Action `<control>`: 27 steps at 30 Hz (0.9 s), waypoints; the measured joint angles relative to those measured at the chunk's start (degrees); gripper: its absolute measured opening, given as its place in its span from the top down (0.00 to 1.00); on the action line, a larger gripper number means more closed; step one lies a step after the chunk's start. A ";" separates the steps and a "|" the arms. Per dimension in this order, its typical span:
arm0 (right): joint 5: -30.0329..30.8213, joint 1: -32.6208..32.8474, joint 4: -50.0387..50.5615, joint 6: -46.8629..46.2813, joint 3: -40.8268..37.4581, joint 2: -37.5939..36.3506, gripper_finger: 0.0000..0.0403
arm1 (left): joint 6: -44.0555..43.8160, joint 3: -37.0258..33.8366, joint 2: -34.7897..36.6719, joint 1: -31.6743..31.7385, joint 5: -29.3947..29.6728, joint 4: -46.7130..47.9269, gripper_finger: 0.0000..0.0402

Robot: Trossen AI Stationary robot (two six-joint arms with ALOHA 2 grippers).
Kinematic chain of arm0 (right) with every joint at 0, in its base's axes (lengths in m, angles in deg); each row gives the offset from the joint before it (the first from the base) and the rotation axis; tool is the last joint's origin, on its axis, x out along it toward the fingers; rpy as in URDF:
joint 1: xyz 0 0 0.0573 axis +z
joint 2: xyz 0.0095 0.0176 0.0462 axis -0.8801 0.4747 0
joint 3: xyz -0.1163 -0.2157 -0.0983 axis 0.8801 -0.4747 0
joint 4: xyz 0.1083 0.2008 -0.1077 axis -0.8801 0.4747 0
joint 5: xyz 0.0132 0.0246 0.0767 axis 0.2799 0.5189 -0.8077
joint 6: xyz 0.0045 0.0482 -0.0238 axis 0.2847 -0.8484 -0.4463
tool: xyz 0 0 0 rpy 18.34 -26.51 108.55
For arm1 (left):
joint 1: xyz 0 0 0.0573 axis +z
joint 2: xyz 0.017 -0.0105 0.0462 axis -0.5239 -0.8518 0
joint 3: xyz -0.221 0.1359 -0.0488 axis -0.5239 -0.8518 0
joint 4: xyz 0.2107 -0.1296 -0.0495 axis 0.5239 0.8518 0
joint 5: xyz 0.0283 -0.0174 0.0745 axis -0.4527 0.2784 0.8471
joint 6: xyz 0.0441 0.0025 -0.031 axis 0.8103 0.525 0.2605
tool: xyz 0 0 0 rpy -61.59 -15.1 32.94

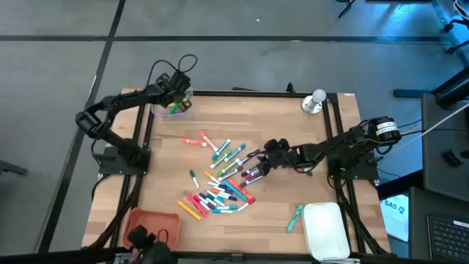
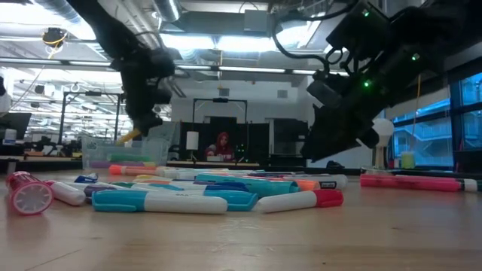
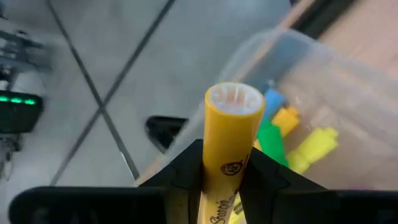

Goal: Pick & Place Markers
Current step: Put the yellow pen into the transparent bin, then put the pink pen into the transparent bin

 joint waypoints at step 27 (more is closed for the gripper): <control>-13.41 -0.09 10.53 -5.29 0.11 -14.11 0.59 | -4.45 9.60 -4.86 -0.97 -11.34 17.47 0.51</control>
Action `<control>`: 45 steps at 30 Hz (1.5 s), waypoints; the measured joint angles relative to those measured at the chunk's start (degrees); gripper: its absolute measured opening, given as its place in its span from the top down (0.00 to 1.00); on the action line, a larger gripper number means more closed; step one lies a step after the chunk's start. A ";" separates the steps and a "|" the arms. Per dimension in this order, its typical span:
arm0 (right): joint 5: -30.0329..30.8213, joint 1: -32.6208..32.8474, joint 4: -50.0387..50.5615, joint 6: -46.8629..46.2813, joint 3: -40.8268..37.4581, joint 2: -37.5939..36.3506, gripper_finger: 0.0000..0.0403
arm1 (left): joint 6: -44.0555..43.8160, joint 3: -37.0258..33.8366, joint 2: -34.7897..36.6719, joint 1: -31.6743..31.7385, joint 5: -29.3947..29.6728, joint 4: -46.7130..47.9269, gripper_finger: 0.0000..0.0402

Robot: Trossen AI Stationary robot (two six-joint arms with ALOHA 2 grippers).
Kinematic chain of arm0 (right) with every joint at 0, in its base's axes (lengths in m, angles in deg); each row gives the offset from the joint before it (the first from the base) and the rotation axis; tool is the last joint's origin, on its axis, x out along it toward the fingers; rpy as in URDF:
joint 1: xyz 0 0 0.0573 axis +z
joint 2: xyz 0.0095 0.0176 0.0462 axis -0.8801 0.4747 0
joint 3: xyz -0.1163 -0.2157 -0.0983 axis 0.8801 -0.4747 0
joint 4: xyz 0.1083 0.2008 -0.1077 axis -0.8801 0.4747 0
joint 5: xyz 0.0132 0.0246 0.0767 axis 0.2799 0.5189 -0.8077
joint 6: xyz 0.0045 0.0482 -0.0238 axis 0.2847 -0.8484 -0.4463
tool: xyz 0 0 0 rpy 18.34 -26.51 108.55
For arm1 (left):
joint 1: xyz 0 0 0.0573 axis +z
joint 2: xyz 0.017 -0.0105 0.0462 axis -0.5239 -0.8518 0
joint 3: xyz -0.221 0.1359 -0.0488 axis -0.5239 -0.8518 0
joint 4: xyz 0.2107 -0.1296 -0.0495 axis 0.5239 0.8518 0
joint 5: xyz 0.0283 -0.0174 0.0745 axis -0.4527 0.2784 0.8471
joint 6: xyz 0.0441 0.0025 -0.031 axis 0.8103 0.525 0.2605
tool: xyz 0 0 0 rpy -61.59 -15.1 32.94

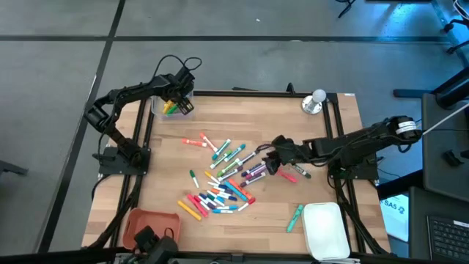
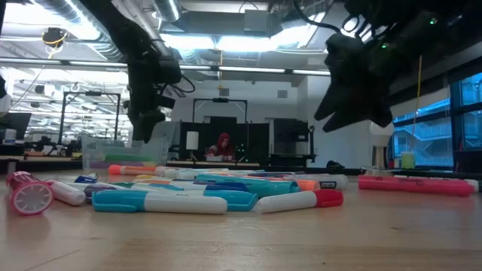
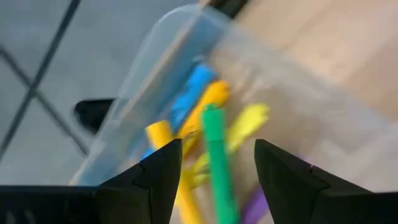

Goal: Pick & Place Markers
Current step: Put the pink pen into the transparent bin

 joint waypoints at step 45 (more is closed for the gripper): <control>-2.64 13.39 31.86 -2.45 16.24 26.58 0.83 | -14.32 -10.46 18.02 -33.32 0.15 -6.38 0.51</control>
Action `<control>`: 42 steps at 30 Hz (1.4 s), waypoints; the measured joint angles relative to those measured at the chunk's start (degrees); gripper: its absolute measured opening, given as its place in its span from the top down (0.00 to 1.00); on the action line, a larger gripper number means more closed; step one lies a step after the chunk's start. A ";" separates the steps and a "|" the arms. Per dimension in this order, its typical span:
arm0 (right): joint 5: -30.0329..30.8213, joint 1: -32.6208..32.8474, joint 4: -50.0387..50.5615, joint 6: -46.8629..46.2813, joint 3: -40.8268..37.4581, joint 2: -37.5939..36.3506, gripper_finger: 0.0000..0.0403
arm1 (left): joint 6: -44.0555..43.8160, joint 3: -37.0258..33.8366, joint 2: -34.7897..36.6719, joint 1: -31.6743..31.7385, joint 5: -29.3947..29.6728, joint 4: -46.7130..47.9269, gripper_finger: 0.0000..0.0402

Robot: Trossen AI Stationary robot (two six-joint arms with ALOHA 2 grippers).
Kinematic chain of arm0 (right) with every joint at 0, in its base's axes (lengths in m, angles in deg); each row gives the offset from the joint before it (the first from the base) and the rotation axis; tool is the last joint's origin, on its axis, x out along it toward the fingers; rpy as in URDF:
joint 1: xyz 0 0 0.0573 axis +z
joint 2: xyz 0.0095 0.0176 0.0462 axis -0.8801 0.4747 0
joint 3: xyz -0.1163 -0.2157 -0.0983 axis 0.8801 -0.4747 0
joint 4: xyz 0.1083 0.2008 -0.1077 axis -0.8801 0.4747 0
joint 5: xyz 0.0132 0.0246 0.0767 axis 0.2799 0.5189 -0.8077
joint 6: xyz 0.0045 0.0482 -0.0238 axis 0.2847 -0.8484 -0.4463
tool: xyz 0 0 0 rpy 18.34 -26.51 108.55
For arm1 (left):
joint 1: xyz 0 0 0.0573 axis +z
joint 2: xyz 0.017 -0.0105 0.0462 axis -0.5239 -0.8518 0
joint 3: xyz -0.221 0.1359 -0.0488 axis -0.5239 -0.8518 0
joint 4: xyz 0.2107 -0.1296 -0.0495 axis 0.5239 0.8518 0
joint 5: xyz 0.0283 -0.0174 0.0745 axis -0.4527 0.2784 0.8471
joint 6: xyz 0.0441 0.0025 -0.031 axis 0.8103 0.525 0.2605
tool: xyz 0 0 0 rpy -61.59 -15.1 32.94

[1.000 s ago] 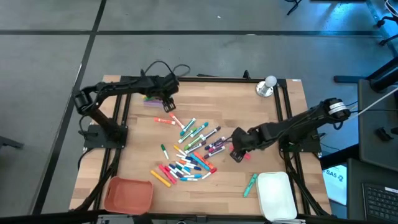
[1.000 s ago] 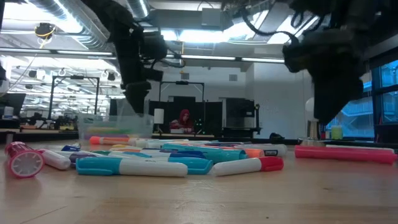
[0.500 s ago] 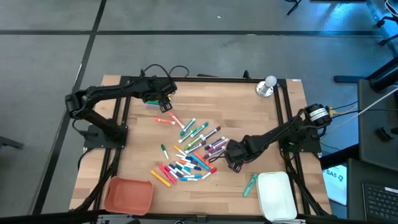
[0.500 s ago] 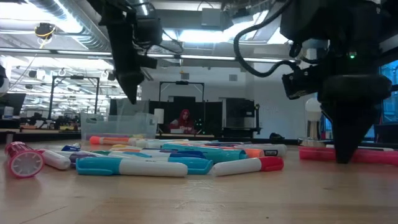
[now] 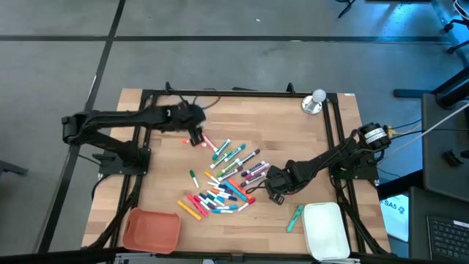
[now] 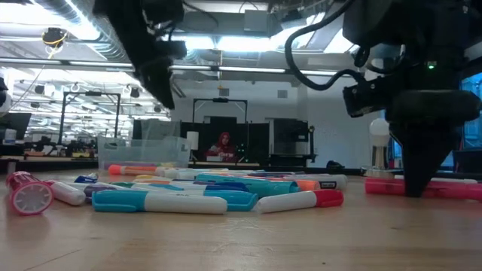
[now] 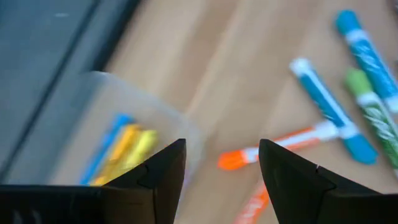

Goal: Pick & Place Markers
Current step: Put the pink pen into the transparent bin

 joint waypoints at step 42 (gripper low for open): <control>0.63 -16.21 -95.99 40.88 -12.40 -5.43 0.83 | 6.56 -16.03 0.81 -1.14 -31.41 -45.40 0.51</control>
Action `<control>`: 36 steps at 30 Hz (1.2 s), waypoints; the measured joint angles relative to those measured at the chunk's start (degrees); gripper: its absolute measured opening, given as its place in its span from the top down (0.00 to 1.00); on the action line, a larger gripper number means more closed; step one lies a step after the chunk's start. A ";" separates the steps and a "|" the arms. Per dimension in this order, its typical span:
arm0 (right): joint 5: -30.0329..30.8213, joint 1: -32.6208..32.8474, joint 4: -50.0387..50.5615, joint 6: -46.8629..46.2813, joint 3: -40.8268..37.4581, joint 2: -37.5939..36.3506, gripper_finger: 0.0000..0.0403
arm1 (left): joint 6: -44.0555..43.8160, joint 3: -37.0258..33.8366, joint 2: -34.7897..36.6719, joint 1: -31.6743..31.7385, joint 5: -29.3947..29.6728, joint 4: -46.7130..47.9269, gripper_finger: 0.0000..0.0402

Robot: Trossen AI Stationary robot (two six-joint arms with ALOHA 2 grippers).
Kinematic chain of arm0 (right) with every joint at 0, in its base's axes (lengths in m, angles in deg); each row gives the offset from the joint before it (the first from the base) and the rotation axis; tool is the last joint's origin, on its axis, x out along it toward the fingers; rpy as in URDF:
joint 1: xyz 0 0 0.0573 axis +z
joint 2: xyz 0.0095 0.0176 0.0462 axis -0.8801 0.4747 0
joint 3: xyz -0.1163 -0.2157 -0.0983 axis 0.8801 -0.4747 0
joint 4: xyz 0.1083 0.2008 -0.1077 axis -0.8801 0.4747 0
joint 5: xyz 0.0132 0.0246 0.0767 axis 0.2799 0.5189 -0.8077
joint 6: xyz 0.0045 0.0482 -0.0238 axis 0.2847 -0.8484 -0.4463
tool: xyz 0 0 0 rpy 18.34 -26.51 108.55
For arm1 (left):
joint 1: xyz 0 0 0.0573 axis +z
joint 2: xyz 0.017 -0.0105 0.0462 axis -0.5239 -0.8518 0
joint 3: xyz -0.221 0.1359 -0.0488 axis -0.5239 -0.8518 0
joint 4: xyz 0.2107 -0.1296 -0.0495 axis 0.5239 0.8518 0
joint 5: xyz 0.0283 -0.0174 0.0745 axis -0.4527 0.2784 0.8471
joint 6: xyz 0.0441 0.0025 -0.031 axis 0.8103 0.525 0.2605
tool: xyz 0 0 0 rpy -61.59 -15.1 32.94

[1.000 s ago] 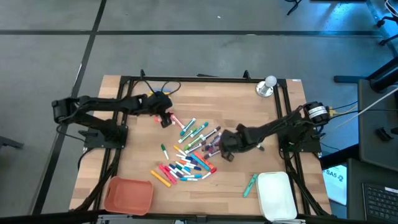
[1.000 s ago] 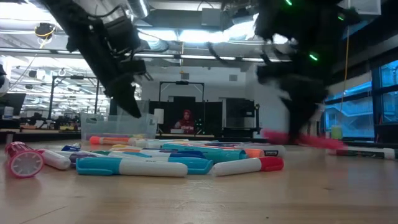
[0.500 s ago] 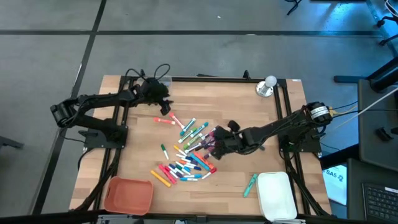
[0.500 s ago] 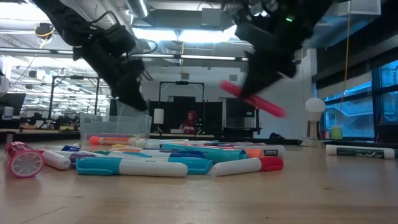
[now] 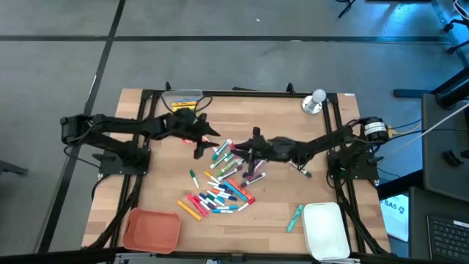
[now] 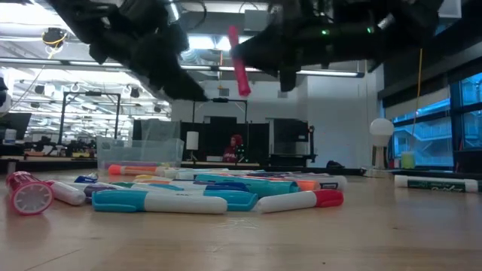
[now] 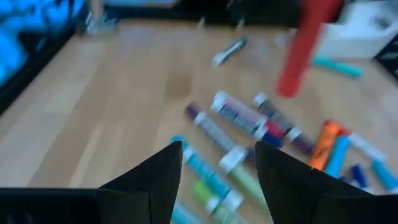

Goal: Pick & Place Markers
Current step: Put the pink pen into the transparent bin

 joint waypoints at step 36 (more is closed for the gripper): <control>-3.27 -1.40 -10.88 3.92 -3.38 -0.11 0.83 | -8.37 0.66 -18.82 -7.80 -2.86 -43.08 0.86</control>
